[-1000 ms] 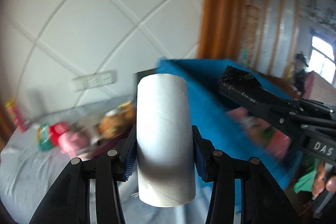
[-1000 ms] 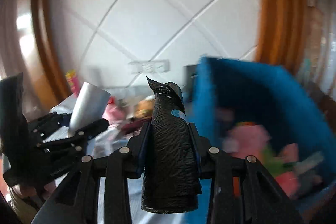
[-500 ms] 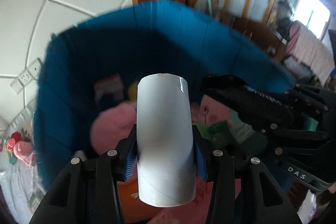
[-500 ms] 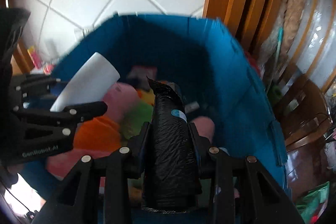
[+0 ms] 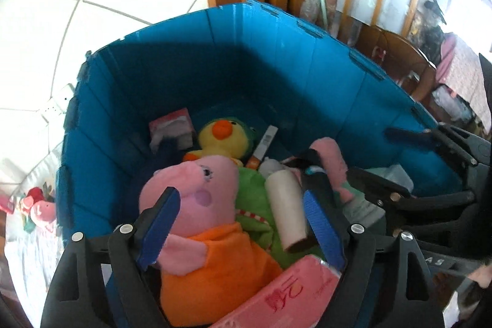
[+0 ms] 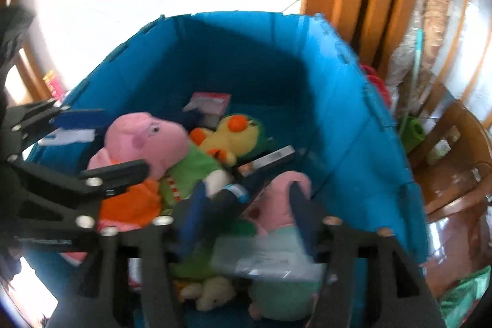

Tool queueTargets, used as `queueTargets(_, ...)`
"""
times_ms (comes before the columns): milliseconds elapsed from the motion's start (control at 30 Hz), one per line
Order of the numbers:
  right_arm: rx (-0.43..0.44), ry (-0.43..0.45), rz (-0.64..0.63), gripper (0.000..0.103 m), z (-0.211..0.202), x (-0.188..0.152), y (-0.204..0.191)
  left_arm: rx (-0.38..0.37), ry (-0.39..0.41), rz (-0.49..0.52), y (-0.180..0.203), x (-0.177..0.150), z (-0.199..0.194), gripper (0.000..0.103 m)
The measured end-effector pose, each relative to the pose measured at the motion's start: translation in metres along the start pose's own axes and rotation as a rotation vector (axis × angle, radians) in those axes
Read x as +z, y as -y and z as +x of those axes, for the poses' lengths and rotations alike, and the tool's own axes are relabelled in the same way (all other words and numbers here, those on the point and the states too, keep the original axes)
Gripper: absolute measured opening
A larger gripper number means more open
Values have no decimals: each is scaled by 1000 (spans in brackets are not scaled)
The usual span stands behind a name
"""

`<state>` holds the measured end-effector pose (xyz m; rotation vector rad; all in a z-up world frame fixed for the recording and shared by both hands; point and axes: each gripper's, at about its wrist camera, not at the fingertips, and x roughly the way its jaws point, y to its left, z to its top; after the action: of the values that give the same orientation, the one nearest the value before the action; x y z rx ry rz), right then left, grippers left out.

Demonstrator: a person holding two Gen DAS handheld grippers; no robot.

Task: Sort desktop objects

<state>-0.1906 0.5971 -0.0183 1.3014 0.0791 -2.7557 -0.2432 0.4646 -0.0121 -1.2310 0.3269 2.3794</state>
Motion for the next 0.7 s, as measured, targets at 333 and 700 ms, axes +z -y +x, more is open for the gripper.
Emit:
queueTargets(333, -11, 81, 7, 103, -25, -2, -5, 81, 83, -76, -24, -23, -34, 102)
queueTargets(700, -5, 104, -6, 103, -34, -4, -15, 142, 111, -145, -41, -42, -52, 102)
